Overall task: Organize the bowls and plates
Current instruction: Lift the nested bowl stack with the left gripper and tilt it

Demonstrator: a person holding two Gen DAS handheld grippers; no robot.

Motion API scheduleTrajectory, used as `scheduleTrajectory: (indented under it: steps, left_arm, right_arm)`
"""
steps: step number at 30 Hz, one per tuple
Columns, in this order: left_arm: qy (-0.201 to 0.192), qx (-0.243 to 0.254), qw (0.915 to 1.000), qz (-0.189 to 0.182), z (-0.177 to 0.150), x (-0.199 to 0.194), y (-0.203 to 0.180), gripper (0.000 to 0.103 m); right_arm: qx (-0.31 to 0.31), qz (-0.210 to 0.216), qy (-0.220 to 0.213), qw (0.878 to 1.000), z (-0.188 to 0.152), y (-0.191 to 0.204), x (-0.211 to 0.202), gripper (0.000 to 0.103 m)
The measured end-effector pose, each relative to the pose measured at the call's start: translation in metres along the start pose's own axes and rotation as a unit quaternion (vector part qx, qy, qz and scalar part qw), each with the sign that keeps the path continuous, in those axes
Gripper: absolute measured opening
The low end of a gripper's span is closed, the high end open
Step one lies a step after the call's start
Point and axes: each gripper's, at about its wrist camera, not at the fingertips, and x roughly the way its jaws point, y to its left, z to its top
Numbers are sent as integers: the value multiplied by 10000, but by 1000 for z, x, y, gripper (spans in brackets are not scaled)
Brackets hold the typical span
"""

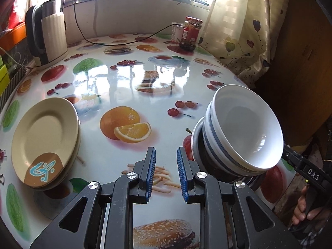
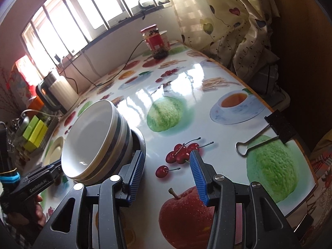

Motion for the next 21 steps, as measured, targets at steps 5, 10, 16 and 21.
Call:
scheduleTrajectory:
  steps: [5, 10, 16, 21]
  left_arm:
    - [107, -137, 9997, -198, -1, 7, 2, 22]
    - [186, -299, 9988, -347, -2, 13, 4, 22]
    - [377, -679, 9941, -758, 0, 23, 12, 22]
    - [376, -818, 9921, -870, 0, 22, 16, 22]
  right_arm:
    - [67, 159, 59, 9998, -3, -1, 6, 46]
    - [48, 314, 96, 9995, -4, 1, 10, 46]
    - [6, 395, 142, 9991, -3, 2, 16, 46]
    - [23, 458, 202, 9987, -2, 0, 22, 45]
